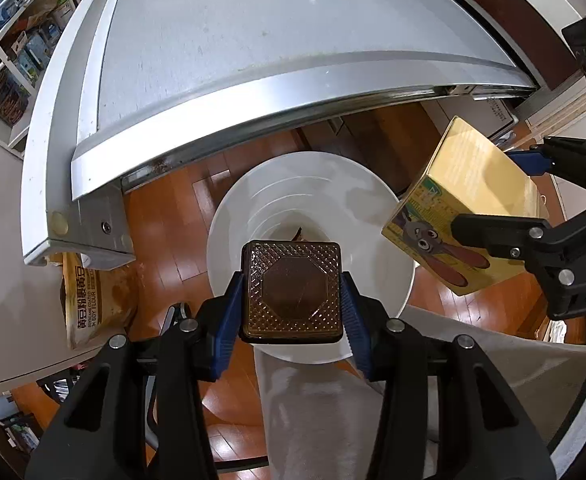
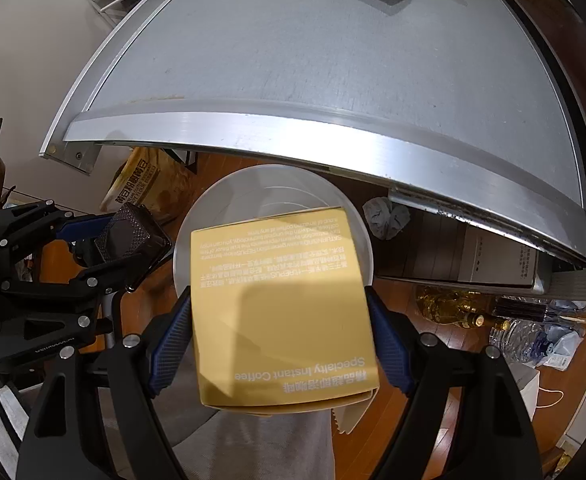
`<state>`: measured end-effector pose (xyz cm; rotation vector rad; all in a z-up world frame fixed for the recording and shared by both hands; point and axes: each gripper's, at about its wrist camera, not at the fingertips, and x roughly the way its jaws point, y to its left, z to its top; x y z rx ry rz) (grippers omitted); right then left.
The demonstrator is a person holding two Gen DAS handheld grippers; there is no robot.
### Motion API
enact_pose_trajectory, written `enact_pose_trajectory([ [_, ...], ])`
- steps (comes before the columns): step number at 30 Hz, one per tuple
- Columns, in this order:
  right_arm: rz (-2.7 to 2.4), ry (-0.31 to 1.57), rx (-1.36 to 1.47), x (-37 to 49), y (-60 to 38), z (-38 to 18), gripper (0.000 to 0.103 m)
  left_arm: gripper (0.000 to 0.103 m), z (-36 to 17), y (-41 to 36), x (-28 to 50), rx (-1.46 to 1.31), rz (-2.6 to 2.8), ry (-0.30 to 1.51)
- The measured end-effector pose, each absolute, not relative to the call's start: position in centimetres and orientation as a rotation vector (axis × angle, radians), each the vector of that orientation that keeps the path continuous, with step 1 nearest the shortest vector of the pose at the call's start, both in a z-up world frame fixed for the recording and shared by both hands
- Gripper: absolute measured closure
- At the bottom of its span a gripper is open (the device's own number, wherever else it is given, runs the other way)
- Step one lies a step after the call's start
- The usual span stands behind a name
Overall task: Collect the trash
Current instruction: 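Carry the brown box in left tool and coffee box in right tool over the bin, then open left tool to drop the brown box while right tool releases the coffee box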
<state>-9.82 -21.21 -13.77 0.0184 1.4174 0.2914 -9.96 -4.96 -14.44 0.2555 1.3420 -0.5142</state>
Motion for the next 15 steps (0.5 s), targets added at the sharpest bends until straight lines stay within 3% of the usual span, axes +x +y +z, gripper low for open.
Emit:
enact_pose_trajectory([
  [10, 0.290, 1.444, 0.045, -9.45, -21.19, -14.60, 0.024, 0.053, -14.94, -5.17, -9.70, 0.265, -0.518, 1.363],
  [13, 0.289, 1.446, 0.074, -9.38, -21.46, -14.67, 0.024, 0.041, -15.04, -5.16, -9.61, 0.265, -0.525, 1.372],
  [15, 0.283, 1.445, 0.079, -9.29, -21.60, -14.62, 0.024, 0.039, -14.86, -5.23, -9.61, 0.267, -0.530, 1.366],
])
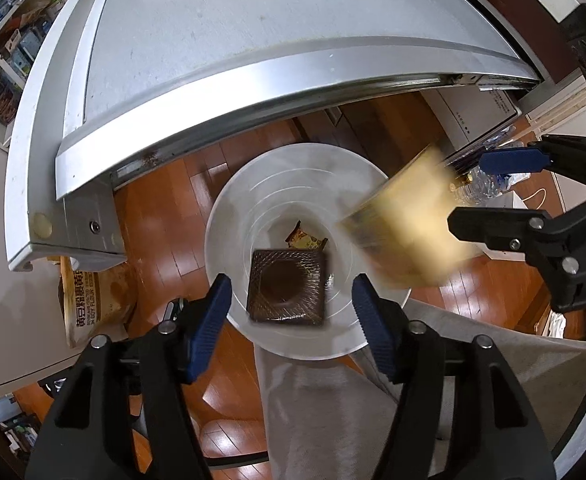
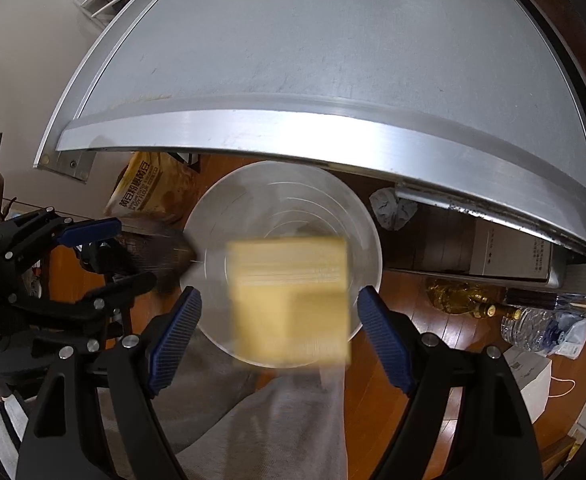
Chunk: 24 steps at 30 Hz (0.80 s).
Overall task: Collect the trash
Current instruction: 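Open left tool to drop the brown box while right tool releases the coffee box, then raise both tools from the bin back toward the counter items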
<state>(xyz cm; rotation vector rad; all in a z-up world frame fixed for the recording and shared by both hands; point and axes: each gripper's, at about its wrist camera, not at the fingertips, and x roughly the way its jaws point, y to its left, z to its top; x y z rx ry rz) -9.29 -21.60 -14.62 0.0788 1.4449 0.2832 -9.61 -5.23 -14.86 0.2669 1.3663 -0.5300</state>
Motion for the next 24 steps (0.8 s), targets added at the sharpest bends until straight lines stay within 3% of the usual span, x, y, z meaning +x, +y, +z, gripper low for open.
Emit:
enact_pose_trajectory([
  [4, 0.275, 1.443, 0.086, -9.2, -21.8, -14.6, 0.024, 0.038, -14.9, -5.2, -9.6, 0.269, -0.533, 1.370],
  [8, 0.273, 1.441, 0.087, -9.2, -21.9, -14.5, 0.024, 0.026, -14.9, -5.0, -9.6, 0.259, -0.535, 1.373],
  [15, 0.290, 1.440, 0.115, -9.5, -21.7, -14.6, 0.024, 0.025, -15.2, -5.3, -9.5, 0.273, -0.533, 1.382],
  [16, 0.295, 1.436, 0.112, -9.6, -21.6, -14.5, 0.023, 0.025, -15.1, -5.3, -9.6, 0.266, -0.536, 1.386],
  [19, 0.319, 1.414, 0.108, -10.1, -21.6, -13.3, 0.016, 0.011, -14.3, -5.1, -9.8, 0.252, -0.540, 1.382],
  [24, 0.333, 1.336, 0.089, -10.5, -22.0, -9.1, 0.011, 0.011, -10.3, -4.9, -10.6, 0.253, -0.553, 1.281],
])
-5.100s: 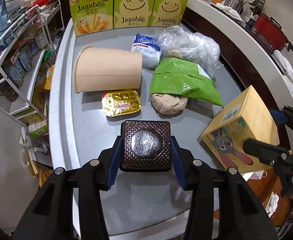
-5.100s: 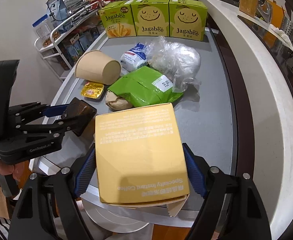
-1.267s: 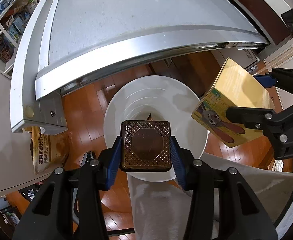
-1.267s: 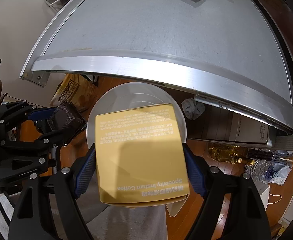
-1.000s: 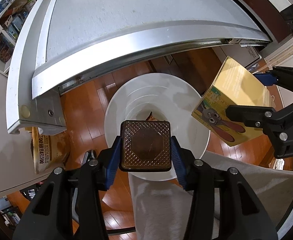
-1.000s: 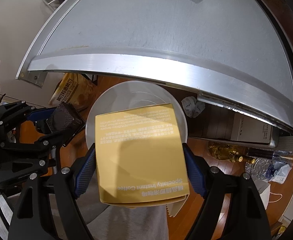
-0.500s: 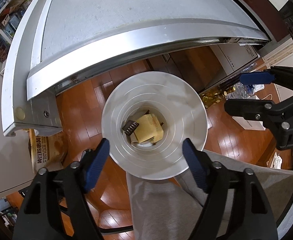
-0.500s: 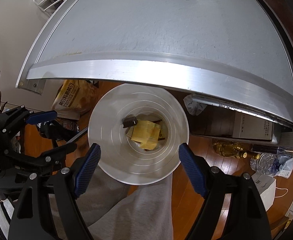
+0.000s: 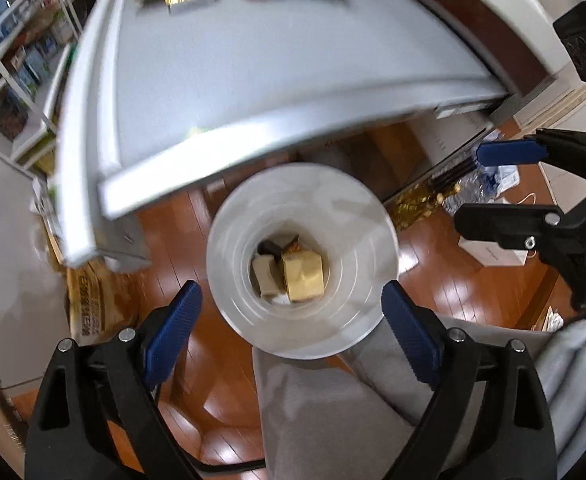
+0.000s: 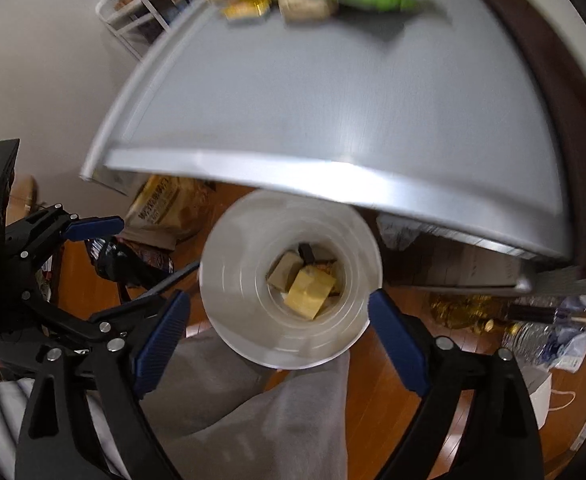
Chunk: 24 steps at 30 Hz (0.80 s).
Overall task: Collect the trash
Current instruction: 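Raise both tools from the bin back toward the counter items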
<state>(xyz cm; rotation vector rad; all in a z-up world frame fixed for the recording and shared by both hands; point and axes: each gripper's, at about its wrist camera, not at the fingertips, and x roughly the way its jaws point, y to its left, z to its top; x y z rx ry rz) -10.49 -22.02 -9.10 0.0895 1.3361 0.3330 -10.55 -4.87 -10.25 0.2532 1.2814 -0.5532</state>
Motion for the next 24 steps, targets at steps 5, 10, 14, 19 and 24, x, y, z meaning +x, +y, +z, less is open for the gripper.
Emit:
enact_pose_trajectory([
  [5, 0.298, 1.156, 0.062, -9.1, -23.0, -3.5, 0.005, 0.003, -5.3, -4.2, -9.5, 0.246, -0.522, 1.133],
  [10, 0.230, 1.097, 0.071, -3.5, -24.4, -1.9, 0.005, 0.003, -2.5, -2.7, -5.0, 0.132, -0.465, 1.053],
  [14, 0.192, 1.047, 0.032, 3.2, -25.1, -0.9, 0.005, 0.003, -2.0, -1.9, -1.9, 0.019, -0.448, 1.047],
  [19, 0.125, 1.027, -0.102, 11.4, -24.4, -0.4, 0.005, 0.003, -0.8, -1.6, 1.0, -0.036, -0.437, 1.008],
  [24, 0.114, 1.081, -0.123, 19.5, -22.3, -2.1, 0.005, 0.003, 0.1, -3.0, 4.8, 0.093, -0.370, 0.958],
])
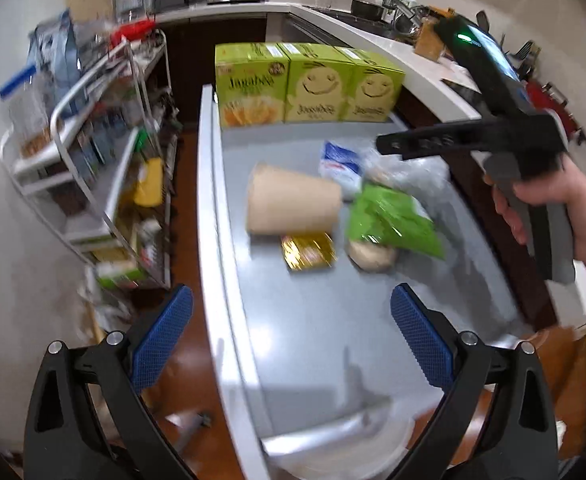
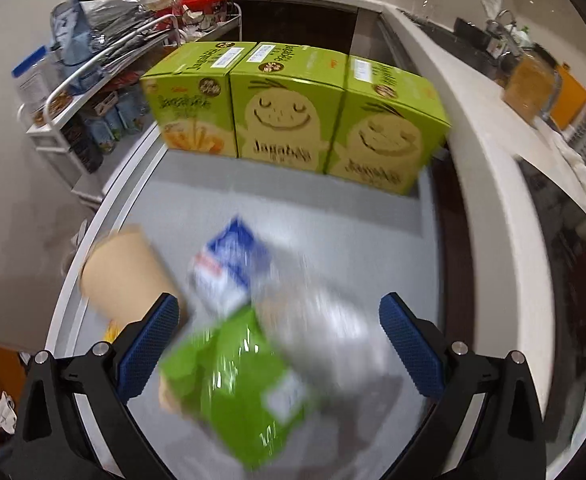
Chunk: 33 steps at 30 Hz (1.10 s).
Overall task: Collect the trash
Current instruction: 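Raise both tools from the bin back toward the counter items, then move left tool to the tan paper cup while right tool approaches the plastic bag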
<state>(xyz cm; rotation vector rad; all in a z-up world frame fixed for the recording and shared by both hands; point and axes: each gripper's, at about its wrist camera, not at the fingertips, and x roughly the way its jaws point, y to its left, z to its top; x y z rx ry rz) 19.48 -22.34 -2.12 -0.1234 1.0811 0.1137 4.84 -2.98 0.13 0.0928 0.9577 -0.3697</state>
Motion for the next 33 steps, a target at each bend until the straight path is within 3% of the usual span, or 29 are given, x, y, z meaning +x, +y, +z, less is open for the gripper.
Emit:
enact_pose_trajectory([
  [7, 0.127, 1.154, -0.274, 26.5, -18.4, -5.7, 0.006, 0.003, 0.0, -2.4, 7.2, 0.063, -0.377, 0.960],
  [8, 0.144, 1.161, -0.281, 26.9, -18.3, -6.3, 0.011, 0.003, -0.3, -2.3, 7.4, 0.057, -0.378, 0.968],
  [9, 0.165, 1.176, -0.286, 27.1, -18.2, -6.8, 0.026, 0.003, -0.5, -2.3, 7.4, 0.054, -0.380, 0.974],
  [10, 0.183, 1.208, -0.292, 27.3, -18.1, -7.7, 0.048, 0.003, -0.8, -2.2, 7.6, 0.051, -0.384, 0.982],
  [12, 0.220, 1.287, -0.267, 27.3, -18.4, -9.3, 0.061, 0.003, -1.2, -2.2, 8.1, 0.051, -0.391, 0.995],
  [21, 0.297, 1.319, -0.156, 18.9, -20.6, -9.5, 0.058, 0.003, -2.7, -4.1, 10.1, 0.134, -0.441, 1.020],
  [23, 0.311, 1.286, -0.132, 16.9, -21.0, -8.4, 0.047, 0.003, -3.0, -4.6, 11.0, 0.159, -0.459, 1.021],
  [25, 0.290, 1.214, -0.126, 15.2, -21.7, -6.6, 0.029, 0.003, -3.3, -4.8, 11.8, 0.169, -0.472, 1.030],
  [28, 0.297, 1.126, -0.106, 12.7, -23.0, -4.0, 0.012, 0.003, -3.7, -5.2, 13.5, 0.159, -0.516, 1.053],
  [33, 0.388, 1.153, -0.259, 12.0, -21.9, -5.0, 0.012, 0.003, -4.5, -6.4, 15.9, 0.177, -0.573, 1.082],
])
